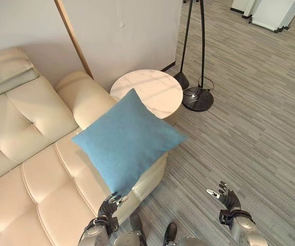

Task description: Pick up all the scattered cushions and arrange them neatly on the sofa.

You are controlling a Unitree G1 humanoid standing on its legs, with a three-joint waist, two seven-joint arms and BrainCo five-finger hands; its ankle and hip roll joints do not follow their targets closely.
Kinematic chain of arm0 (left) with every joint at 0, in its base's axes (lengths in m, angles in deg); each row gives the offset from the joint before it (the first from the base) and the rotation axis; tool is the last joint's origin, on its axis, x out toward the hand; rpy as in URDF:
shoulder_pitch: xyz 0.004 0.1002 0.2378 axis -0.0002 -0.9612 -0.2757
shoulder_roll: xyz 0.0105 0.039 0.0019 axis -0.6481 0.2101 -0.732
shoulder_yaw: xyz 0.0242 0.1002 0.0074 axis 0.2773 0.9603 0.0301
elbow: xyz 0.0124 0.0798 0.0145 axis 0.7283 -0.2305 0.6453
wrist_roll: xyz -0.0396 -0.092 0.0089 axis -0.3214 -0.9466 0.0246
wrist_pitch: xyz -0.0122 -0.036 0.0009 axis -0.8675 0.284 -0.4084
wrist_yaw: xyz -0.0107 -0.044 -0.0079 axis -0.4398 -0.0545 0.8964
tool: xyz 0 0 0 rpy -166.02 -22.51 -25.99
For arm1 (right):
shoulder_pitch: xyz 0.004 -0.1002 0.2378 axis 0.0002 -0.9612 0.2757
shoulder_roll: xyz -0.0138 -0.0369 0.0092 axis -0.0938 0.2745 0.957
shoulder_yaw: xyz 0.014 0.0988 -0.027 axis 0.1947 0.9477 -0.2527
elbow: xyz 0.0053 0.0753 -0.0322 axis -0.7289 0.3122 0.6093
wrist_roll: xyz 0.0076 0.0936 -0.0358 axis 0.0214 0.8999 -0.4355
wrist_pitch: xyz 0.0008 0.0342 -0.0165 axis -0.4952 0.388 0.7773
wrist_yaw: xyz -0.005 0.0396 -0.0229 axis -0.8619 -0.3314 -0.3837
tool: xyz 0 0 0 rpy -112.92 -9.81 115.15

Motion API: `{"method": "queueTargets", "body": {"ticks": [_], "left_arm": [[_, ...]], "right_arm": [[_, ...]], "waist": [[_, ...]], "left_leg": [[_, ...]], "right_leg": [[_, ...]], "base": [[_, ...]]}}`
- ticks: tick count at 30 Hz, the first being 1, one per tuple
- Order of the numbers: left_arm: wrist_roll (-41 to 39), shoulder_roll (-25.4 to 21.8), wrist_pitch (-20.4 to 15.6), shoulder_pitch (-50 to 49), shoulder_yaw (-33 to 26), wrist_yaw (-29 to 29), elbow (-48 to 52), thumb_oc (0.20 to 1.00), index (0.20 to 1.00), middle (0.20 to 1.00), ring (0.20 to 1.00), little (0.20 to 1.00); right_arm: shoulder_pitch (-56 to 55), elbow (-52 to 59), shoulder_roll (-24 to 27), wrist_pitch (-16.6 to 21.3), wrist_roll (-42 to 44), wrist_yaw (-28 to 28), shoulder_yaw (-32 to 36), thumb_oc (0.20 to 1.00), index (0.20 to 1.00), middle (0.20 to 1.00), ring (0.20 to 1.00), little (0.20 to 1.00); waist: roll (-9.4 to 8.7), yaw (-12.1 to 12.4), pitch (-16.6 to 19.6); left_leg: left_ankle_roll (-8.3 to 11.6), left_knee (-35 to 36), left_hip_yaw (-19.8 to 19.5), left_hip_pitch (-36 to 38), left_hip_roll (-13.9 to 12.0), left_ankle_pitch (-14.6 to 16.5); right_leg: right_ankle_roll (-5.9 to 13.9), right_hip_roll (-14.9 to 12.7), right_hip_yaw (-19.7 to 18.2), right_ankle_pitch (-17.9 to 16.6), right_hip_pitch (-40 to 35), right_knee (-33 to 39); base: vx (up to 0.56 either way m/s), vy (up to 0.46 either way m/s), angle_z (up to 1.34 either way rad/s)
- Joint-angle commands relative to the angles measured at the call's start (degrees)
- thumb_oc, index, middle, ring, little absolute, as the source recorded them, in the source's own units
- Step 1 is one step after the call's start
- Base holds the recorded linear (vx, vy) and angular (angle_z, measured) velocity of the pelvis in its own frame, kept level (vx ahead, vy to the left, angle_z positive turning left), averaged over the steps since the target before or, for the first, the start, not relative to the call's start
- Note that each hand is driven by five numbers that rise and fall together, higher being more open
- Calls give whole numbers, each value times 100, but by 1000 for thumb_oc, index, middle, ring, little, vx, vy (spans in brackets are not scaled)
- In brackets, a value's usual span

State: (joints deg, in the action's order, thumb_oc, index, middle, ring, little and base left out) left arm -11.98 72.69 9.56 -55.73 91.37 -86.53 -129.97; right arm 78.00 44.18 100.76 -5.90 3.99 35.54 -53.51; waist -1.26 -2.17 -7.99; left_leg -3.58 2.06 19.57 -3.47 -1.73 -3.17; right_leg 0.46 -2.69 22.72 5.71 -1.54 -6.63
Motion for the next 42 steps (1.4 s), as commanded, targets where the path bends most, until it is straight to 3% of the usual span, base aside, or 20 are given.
{"method": "queueTargets", "body": {"ticks": [1,3,5,6,7,8,9,10,15,18,24,26,30,37,42], "left_arm": [[116,-361,-224,98,-308,-110,292,1000,1000,1000,1000,1000],[56,-356,-266,59,-333,-130,360,1000,1000,1000,1000,1000],[-9,-352,-295,71,-346,-125,330,1000,1000,1000,1000,1000],[-80,-346,-299,134,-336,-162,231,1000,1000,1000,1000,1000],[-80,-345,-299,137,-337,-161,230,1000,1000,1000,1000,1000],[-180,-333,-313,232,-367,-212,151,1000,1000,1000,1000,1000],[-180,-332,-314,234,-367,-211,149,1000,1000,1000,1000,1000],[-323,-328,-355,324,-383,-275,57,1000,1000,1000,1000,1000],[-486,-319,-374,441,-563,-242,-231,1000,1000,1000,1000,1000],[-582,-308,-317,446,-660,-251,-315,1000,1000,1000,1000,1000],[-625,-348,-243,435,-774,-163,-215,1000,1000,1000,1000,1000],[-639,-403,-221,500,-836,-124,-135,1000,1000,1000,1000,1000],[-654,-401,-242,654,-779,-111,-279,1000,1000,1000,1000,1000],[-576,-464,-276,1246,-424,-162,-868,1000,1000,1000,1000,1000],[-677,-345,-322,1877,-10,-289,-973,1000,1000,1000,1000,1000]], "right_arm": [[12,330,-134,96,-176,116,-6,1000,1000,1000,1000,1000],[-15,358,-173,124,-140,112,39,1000,1000,1000,1000,1000],[9,288,-204,176,5,46,147,1000,1000,1000,1000,1000],[11,212,-212,204,64,-43,231,1000,1000,1000,1000,1000],[13,211,-212,204,64,-43,231,1000,1000,1000,1000,1000],[10,135,-221,204,90,-144,298,1000,1000,1000,1000,1000],[12,133,-220,205,90,-144,298,1000,1000,1000,1000,1000],[-15,74,-218,209,64,-227,329,1000,1000,1000,1000,1000],[-22,-186,-193,147,-12,-168,330,1000,1000,1000,1000,1000],[-57,-284,47,73,-83,-213,541,1000,1000,1000,1000,1000],[-259,-137,319,-43,-206,-242,935,1000,1000,1000,1000,1000],[-124,62,844,-87,-333,-316,1256,1000,1000,1000,1000,1000],[111,219,1177,-36,-112,-348,1406,1000,1000,1000,1000,1000],[1119,282,1348,-30,191,-281,496,1000,1000,1000,1000,1000],[1964,257,899,-79,367,-310,-457,1000,1000,1000,1000,1000]], "waist": [[-31,-40,13],[24,-111,-18],[80,-165,-21],[68,-274,-69],[74,-272,-60],[28,-346,-99],[31,-351,-110],[-22,-420,-144],[-229,-390,37],[-250,-370,134],[-290,-408,149],[-321,-424,160],[-346,-420,163],[-500,-273,75],[-655,-167,-132]], "left_leg": [[88,-156,-441,3,26,484],[61,-25,-750,141,90,482],[111,-6,-1076,160,99,482],[153,18,-1381,262,153,509],[155,16,-1380,246,146,503],[194,13,-1640,296,205,521],[195,13,-1646,309,202,527],[228,8,-1870,352,220,558],[278,15,-2134,442,212,654],[395,188,-2133,551,26,579],[460,271,-2147,579,-68,559],[491,294,-2140,556,-111,560],[522,294,-2131,519,-129,567],[590,294,-2129,352,-182,549],[621,291,-2180,28,-235,444]], "right_leg": [[869,-882,-962,-254,208,-1547],[804,-677,-1451,-274,509,-1855],[682,-513,-1820,-84,659,-1192],[659,-370,-2227,-44,777,-588],[657,-363,-2227,-62,785,-570],[725,-247,-2677,-245,958,-158],[724,-246,-2670,-241,942,-154],[759,-202,-2943,-418,1087,96],[701,-235,-2874,-540,667,665],[609,-181,-2702,-516,419,948],[578,-158,-2571,-477,336,1046],[576,-152,-2530,-478,324,1111],[571,-146,-2510,-478,345,1148],[562,-128,-2459,-481,495,1163],[530,-100,-2417,-534,819,1140]], "base": [[124,185,42],[181,80,173],[270,-46,131],[195,-64,85],[232,-111,112],[91,-62,96],[182,-135,99],[117,-105,84],[148,-163,53],[233,-183,5],[66,-41,5],[52,-23,4],[10,-4,0],[-33,-19,-4],[-121,-36,2]]}}
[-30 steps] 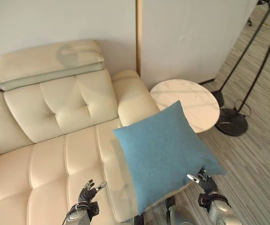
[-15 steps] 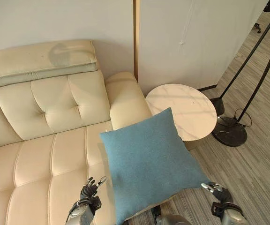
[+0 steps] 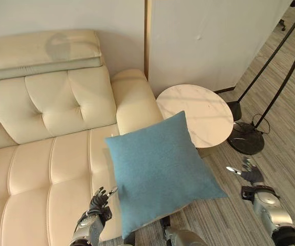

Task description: Pick up all the scattered cushions and arrange them neatly on the sofa.

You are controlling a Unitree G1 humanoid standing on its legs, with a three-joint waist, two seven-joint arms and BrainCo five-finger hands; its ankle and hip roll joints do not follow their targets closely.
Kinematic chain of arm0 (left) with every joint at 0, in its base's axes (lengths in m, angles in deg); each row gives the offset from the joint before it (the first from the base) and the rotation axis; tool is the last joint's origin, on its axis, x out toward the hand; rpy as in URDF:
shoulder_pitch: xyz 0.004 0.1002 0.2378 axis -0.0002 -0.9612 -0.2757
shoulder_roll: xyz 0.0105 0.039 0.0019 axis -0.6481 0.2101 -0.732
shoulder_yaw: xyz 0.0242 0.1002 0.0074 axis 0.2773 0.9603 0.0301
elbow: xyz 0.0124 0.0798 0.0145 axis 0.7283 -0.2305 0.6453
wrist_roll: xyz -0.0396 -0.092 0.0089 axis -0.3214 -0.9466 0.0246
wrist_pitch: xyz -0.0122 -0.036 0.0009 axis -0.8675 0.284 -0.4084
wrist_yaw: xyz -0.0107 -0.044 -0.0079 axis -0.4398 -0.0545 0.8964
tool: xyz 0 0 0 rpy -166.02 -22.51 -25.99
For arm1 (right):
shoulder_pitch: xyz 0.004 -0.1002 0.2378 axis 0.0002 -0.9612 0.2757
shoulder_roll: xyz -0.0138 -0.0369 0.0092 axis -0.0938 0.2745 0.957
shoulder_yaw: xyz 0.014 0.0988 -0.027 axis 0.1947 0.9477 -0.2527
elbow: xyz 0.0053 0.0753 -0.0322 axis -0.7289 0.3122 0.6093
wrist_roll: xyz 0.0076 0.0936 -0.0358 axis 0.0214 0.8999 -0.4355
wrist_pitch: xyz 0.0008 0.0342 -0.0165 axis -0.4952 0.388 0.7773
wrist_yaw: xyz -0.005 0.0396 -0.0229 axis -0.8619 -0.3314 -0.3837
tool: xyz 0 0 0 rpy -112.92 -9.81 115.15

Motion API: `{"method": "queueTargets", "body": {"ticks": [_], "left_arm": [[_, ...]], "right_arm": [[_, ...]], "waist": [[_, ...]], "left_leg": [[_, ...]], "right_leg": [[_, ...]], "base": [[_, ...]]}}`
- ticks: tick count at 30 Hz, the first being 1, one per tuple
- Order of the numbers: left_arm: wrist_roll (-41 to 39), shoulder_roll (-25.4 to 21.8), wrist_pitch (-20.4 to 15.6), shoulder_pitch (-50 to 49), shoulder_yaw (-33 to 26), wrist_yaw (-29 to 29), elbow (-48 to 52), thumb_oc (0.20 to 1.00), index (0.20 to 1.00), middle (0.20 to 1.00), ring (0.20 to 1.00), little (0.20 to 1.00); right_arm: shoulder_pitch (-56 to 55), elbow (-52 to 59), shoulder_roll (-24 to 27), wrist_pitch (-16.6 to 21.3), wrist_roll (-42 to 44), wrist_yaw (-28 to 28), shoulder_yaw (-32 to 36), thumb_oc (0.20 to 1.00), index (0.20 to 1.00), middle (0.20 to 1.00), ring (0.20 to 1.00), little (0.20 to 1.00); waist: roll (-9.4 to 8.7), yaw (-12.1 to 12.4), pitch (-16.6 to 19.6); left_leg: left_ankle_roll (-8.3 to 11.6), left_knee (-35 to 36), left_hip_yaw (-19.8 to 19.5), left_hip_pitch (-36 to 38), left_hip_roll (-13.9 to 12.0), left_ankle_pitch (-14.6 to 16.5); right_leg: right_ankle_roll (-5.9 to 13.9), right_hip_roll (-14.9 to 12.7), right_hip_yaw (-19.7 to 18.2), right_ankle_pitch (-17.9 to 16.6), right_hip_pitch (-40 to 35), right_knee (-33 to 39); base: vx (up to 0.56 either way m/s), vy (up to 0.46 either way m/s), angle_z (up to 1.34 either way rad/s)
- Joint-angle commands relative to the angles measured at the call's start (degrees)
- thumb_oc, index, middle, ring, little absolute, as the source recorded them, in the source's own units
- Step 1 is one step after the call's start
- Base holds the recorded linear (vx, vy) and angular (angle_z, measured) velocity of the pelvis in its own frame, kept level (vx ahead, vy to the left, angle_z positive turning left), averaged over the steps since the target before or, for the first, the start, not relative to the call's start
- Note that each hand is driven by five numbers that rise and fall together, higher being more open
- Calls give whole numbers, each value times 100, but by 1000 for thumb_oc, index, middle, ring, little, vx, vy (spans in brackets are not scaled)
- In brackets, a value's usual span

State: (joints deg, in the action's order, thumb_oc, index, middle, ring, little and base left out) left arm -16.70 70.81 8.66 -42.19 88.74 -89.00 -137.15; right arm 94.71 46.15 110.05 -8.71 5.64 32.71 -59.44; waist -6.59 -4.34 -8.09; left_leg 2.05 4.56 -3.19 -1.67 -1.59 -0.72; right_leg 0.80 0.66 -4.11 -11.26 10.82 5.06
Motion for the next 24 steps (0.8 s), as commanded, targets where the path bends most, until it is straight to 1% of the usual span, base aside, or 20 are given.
{"method": "queueTargets", "body": {"ticks": [1,2,3,4,5,8,9,10,11,13,14,15,16,17,18,20,21,24], "left_arm": [[-277,-77,-257,877,451,-130,-299,1000,1000,1000,1000,1000],[-299,-56,-270,1078,553,-184,-337,1000,1000,1000,1000,1000],[-300,-58,-270,1086,550,-183,-341,1000,1000,1000,1000,1000],[-352,-2,-281,1459,752,-282,-403,1000,1000,1000,1000,1000],[-389,23,-290,1606,844,-331,-393,1000,1000,1000,1000,1000],[-451,159,-319,1831,1130,-387,-184,1000,1000,1000,1000,1000],[-451,159,-318,1830,1130,-388,-182,1000,1000,1000,1000,1000],[-431,267,-302,1800,1312,-346,129,1000,1000,1000,1000,1000],[-431,267,-302,1800,1312,-346,130,1000,1000,1000,1000,1000],[-504,392,-275,1689,1544,-152,574,1000,1000,1000,1000,1000],[-527,431,-254,1649,1636,-24,688,1000,1000,1000,1000,1000],[-527,432,-254,1647,1637,-24,690,1000,1000,1000,1000,1000],[-618,468,-208,1552,1735,214,969,730,730,730,730,730],[-758,505,-189,1484,1792,345,1152,589,589,589,589,589],[-759,504,-188,1481,1793,344,1154,570,570,570,570,570],[-1130,594,-178,1315,1883,571,1408,253,253,253,253,253],[-1276,654,-161,1275,1907,640,1444,200,200,200,200,200],[-1609,788,-192,1193,2004,759,1566,200,200,200,200,200]], "right_arm": [[740,16,-303,189,243,-89,-259,1000,1000,1000,1000,1000],[963,-3,-423,179,248,-149,-430,1000,1000,1000,1000,1000],[974,-9,-425,181,249,-150,-430,1000,1000,1000,1000,1000],[1383,-9,-663,125,185,-256,-788,1000,1000,1000,1000,1000],[1533,-14,-797,114,200,-298,-950,1000,1000,1000,1000,1000],[1703,164,-1067,63,213,-297,-1375,1000,1000,1000,1000,1000],[1702,165,-1067,63,213,-297,-1375,1000,1000,1000,1000,1000],[1584,427,-1136,42,196,-216,-1542,1000,1000,1000,1000,1000],[1584,427,-1136,42,196,-216,-1542,1000,1000,1000,1000,1000],[1349,781,-1071,52,242,-50,-1645,1000,1000,1000,1000,1000],[1250,847,-1009,31,216,65,-1661,1000,1000,1000,1000,1000],[1247,849,-1008,31,216,66,-1660,1000,1000,1000,1000,1000],[1043,874,-899,-10,195,251,-1672,1000,1000,1000,1000,1000],[905,749,-869,-32,204,351,-1677,1000,1000,1000,1000,1000],[903,748,-869,-31,204,352,-1677,1000,1000,1000,1000,1000],[676,290,-902,-57,162,538,-1668,1000,1000,1000,1000,1000],[631,-8,-972,-70,130,592,-1671,1000,1000,1000,1000,1000],[636,-704,-1262,-6,188,643,-1705,1000,1000,1000,1000,1000]], "waist": [[-162,81,-312],[-176,94,-401],[-178,91,-403],[-207,109,-579],[-212,108,-637],[-251,123,-803],[-251,123,-804],[-264,133,-885],[-264,133,-885],[-277,136,-967],[-281,136,-994],[-280,137,-993],[-284,141,-1030],[-286,153,-1050],[-285,153,-1049],[-289,177,-1096],[-286,196,-1112],[-236,253,-1190]], "left_leg": [[61,2,58,-362,-242,135],[64,-16,50,-445,-239,103],[64,-19,48,-451,-238,102],[82,-68,40,-641,-220,34],[85,-92,38,-713,-207,8],[95,-151,44,-837,-184,-35],[95,-154,43,-838,-183,-34],[88,-186,14,-876,-169,-41],[88,-186,14,-877,-169,-41],[88,-192,7,-897,-160,-45],[89,-182,9,-896,-155,-46],[89,-182,9,-895,-156,-46],[94,-168,4,-902,-153,-53],[94,-158,-6,-903,-145,-56],[94,-158,-7,-901,-146,-56],[91,-145,-28,-897,-126,-55],[91,-144,-40,-905,-123,-56],[85,-157,-85,-941,-95,-60]], "right_leg": [[475,-438,272,1127,-215,-92],[464,-437,272,1107,-124,-138],[464,-438,272,1109,-116,-143],[445,-443,284,1068,67,-236],[438,-448,281,1049,145,-273],[428,-465,295,1024,243,-351],[428,-466,295,1025,244,-352],[426,-479,310,1030,267,-375],[426,-479,310,1030,267,-375],[436,-508,326,1028,293,-402],[443,-512,340,1029,296,-404],[443,-512,340,1030,295,-404],[453,-528,360,1029,304,-403],[457,-529,366,1028,305,-396],[457,-529,367,1028,304,-396],[454,-538,368,1032,293,-393],[452,-545,375,1037,293,-394],[449,-555,377,1039,311,-416]], "base": [[-176,-13,6],[-176,-13,11],[-153,-2,16],[-130,11,15],[-153,16,9],[-61,12,4],[-46,12,-3],[-26,8,-5],[-42,14,-2],[-19,7,1],[0,0,0],[0,0,0],[0,0,0],[0,0,0],[0,0,0],[-16,-18,7],[-14,-21,8],[-10,-10,3]]}}
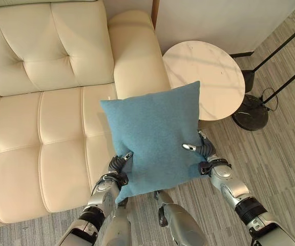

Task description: Pick up all the scattered cushions and arrange them neatly on the sofa.

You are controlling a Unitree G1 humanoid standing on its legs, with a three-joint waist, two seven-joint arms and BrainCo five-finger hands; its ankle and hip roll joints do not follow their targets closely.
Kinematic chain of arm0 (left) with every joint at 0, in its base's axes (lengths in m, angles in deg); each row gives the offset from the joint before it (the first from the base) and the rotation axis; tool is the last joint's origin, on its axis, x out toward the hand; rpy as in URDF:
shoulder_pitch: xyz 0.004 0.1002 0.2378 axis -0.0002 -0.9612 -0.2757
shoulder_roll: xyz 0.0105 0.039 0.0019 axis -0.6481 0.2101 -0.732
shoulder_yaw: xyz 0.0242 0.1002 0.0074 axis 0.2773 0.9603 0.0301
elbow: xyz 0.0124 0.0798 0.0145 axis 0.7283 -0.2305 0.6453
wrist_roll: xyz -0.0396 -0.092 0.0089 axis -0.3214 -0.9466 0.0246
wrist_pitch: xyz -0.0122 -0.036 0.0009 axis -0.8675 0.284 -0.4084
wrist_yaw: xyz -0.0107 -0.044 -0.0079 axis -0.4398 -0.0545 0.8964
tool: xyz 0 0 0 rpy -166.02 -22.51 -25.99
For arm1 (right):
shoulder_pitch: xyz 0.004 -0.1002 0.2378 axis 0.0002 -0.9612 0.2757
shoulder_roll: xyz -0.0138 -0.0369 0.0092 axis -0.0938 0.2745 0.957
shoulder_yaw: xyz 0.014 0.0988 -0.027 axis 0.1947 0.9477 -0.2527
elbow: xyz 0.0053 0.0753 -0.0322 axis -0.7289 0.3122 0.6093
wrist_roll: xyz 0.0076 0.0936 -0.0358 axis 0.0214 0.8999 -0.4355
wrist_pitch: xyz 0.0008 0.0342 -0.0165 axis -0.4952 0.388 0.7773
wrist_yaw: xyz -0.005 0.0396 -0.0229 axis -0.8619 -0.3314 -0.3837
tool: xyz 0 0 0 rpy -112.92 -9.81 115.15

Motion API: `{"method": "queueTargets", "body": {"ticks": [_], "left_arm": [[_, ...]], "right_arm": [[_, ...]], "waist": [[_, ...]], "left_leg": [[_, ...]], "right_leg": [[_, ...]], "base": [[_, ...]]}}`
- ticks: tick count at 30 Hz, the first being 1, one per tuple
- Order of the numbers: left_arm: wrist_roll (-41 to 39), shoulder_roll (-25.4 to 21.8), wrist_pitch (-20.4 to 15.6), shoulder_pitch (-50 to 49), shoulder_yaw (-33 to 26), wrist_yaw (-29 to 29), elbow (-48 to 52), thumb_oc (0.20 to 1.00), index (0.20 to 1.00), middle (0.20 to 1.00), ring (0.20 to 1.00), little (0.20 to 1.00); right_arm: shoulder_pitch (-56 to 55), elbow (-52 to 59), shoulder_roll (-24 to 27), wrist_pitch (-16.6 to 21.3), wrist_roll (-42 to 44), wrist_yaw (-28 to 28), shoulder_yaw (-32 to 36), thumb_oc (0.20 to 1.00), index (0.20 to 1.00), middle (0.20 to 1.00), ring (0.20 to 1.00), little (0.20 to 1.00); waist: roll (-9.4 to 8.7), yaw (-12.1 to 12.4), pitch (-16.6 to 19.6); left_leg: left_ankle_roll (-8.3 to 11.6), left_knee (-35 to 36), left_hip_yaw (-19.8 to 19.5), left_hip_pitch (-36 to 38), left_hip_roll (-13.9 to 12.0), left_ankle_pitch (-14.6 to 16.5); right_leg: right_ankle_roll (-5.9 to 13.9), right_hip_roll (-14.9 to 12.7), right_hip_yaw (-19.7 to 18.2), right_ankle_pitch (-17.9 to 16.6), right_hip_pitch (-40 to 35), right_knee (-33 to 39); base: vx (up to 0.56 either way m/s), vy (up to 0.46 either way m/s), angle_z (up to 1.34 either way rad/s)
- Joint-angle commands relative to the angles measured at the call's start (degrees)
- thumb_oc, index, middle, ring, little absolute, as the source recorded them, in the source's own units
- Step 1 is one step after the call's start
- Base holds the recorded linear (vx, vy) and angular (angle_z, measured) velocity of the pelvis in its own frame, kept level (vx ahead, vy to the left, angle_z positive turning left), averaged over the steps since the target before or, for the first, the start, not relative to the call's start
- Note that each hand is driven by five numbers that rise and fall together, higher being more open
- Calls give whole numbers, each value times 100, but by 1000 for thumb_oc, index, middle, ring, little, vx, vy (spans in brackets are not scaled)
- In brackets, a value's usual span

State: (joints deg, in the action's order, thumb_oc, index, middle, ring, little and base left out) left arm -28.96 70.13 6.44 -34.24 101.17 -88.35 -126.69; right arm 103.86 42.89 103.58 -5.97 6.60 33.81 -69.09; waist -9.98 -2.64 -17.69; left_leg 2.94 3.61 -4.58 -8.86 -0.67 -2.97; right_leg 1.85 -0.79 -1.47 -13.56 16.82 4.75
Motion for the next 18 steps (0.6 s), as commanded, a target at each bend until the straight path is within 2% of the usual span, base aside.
{"method": "queueTargets", "body": {"ticks": [1,2,3,6,10,13,16,18], "left_arm": [[-383,856,30,398,762,694,521,200,200,200,200,200],[-463,916,9,409,786,729,535,200,200,200,200,200],[-529,942,-25,429,809,729,570,200,200,200,200,200],[-579,989,-93,445,875,728,621,200,200,200,200,200],[-456,942,-210,387,1021,671,879,200,200,200,200,200],[-356,877,-256,393,1081,642,999,200,200,200,200,200],[-214,773,-363,305,1036,626,1287,200,200,200,200,200],[-288,567,-530,29,828,447,2044,200,200,200,200,200]], "right_arm": [[-278,-380,-617,-278,93,533,-740,1000,1000,1000,1000,1000],[-240,-624,-818,-184,285,537,-741,689,689,689,689,689],[-198,-681,-917,-120,384,499,-731,200,200,200,200,200],[-162,-836,-1226,34,749,471,-725,200,200,200,200,200],[-228,-722,-1379,192,1051,399,-739,200,200,200,200,200],[-194,-654,-1416,294,1270,354,-677,200,200,200,200,200],[-152,-414,-1382,428,1053,299,-621,200,200,200,200,200],[-262,237,-1210,566,1065,196,-465,200,200,200,200,200]], "waist": [[102,83,-232],[139,112,-279],[165,126,-310],[240,159,-365],[328,169,-386],[380,180,-389],[430,188,-364],[458,205,-296]], "left_leg": [[-4,-63,54,-222,-187,165],[-1,-71,39,-239,-176,158],[2,-70,30,-249,-169,151],[7,-64,14,-263,-166,134],[-3,-56,-6,-259,-164,139],[-17,-55,-15,-244,-147,145],[-34,-51,-25,-194,-131,179],[-67,-76,-25,-125,-111,232]], "right_leg": [[344,-410,113,1269,-289,-386],[340,-413,109,1272,-266,-407],[338,-415,111,1272,-254,-417],[338,-417,145,1274,-231,-438],[345,-429,177,1297,-240,-451],[352,-439,189,1299,-266,-452],[372,-455,207,1311,-318,-442],[400,-481,212,1315,-413,-408]], "base": [[-22,-8,7],[-28,-7,7],[-35,-6,10],[-11,1,9],[-1,2,1],[-8,30,1],[-9,50,0],[-6,75,1]]}}
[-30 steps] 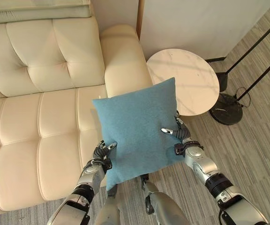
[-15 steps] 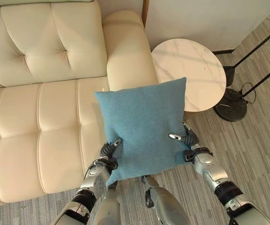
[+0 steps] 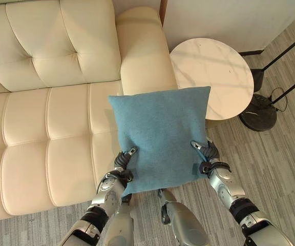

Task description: Pick up all the scattered cushions and arrange them neatly on the sofa.

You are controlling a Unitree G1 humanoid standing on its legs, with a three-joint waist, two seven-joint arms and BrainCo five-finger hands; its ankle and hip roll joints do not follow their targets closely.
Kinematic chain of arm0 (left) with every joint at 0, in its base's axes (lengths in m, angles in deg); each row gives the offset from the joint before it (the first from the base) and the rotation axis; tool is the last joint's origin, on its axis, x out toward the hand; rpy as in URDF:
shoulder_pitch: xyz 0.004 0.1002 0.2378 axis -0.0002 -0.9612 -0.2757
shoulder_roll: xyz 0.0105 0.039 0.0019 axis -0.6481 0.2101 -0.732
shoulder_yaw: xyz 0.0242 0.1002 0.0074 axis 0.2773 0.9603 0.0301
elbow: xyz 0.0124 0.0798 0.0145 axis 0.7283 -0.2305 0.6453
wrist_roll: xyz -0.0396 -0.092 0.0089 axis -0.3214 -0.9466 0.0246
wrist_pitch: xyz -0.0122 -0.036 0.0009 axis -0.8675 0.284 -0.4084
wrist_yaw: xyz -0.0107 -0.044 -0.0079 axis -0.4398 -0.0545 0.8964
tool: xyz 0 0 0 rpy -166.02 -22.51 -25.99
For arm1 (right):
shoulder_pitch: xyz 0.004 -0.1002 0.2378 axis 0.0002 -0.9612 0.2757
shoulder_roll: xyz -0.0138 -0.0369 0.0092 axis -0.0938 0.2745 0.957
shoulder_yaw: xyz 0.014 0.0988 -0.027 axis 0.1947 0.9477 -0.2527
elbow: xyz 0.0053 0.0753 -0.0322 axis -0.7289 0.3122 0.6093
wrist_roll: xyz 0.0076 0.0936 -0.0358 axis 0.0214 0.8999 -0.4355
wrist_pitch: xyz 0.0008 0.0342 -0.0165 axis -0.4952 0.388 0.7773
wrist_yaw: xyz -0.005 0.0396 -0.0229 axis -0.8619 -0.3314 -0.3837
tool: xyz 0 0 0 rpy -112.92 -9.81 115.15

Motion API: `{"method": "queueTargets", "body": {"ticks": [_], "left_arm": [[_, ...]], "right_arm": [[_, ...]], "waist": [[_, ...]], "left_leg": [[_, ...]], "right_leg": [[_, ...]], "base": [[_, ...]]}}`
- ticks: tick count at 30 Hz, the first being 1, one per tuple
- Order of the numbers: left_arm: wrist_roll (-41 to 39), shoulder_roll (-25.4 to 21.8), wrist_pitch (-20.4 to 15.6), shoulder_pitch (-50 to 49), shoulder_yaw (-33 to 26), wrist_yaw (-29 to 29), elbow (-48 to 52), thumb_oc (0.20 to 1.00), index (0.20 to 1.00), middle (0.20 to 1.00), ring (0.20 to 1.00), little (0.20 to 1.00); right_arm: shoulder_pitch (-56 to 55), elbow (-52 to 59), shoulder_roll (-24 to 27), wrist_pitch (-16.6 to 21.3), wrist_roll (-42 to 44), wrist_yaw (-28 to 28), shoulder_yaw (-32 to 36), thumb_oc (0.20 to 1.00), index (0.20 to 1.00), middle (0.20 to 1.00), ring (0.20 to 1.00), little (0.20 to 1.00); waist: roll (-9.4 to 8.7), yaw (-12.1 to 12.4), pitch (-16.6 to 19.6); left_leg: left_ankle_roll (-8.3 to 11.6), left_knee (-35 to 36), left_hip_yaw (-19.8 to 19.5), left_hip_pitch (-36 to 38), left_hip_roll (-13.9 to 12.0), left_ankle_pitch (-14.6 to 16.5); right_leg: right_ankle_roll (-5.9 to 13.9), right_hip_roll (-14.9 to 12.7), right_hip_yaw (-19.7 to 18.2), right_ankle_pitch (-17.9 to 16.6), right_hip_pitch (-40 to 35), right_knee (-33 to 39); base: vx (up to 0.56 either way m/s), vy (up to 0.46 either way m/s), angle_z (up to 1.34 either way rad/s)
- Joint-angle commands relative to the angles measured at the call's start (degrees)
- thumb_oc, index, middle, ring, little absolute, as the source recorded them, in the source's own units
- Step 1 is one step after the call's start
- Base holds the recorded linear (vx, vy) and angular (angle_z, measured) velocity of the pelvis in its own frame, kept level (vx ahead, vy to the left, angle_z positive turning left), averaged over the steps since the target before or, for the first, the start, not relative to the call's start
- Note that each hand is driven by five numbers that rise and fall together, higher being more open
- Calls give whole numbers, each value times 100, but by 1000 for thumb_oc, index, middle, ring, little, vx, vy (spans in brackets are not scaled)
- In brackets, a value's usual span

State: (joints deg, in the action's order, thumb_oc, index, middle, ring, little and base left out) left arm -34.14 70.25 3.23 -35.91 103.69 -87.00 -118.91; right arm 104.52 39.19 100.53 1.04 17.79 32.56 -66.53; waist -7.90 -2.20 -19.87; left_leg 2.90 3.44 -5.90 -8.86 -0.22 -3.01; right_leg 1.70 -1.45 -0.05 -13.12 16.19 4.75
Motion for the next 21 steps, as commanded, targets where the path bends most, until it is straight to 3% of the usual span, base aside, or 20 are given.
{"method": "queueTargets", "body": {"ticks": [1,6,9,17,21], "left_arm": [[203,459,-205,57,491,298,1584,200,200,200,200,200],[401,-225,12,-884,97,398,3050,200,200,200,200,200],[679,-606,150,-1341,-134,429,3622,200,200,200,200,200],[882,-1016,270,-2240,-543,511,4348,200,200,200,200,200],[891,-1076,222,-2256,-558,497,4474,200,200,200,200,200]], "right_arm": [[-409,869,-792,-141,-66,352,-637,200,200,200,200,200],[-1208,2706,-22,-296,-182,650,-384,200,200,200,200,200],[-1667,3267,353,-506,-286,878,-233,200,200,200,200,200],[-2626,4028,443,-694,-106,1214,10,200,200,200,200,200],[-2635,4230,424,-582,132,1204,56,200,200,200,200,200]], "waist": [[253,160,-47],[231,141,289],[234,114,502],[274,90,633],[383,125,613]], "left_leg": [[-79,-76,110,-109,-145,259],[-160,-74,118,54,-98,365],[-231,-53,133,172,-34,410],[-345,37,337,371,88,438],[-352,5,486,332,-19,361]], "right_leg": [[421,-427,70,1270,-379,-401],[470,-497,70,1284,-598,-340],[521,-552,69,1240,-706,-286],[741,-656,93,979,-675,-438],[712,-552,186,1294,-741,-1035]], "base": [[7,75,1],[25,83,0],[22,117,2],[-46,104,-3],[-113,28,-30]]}}
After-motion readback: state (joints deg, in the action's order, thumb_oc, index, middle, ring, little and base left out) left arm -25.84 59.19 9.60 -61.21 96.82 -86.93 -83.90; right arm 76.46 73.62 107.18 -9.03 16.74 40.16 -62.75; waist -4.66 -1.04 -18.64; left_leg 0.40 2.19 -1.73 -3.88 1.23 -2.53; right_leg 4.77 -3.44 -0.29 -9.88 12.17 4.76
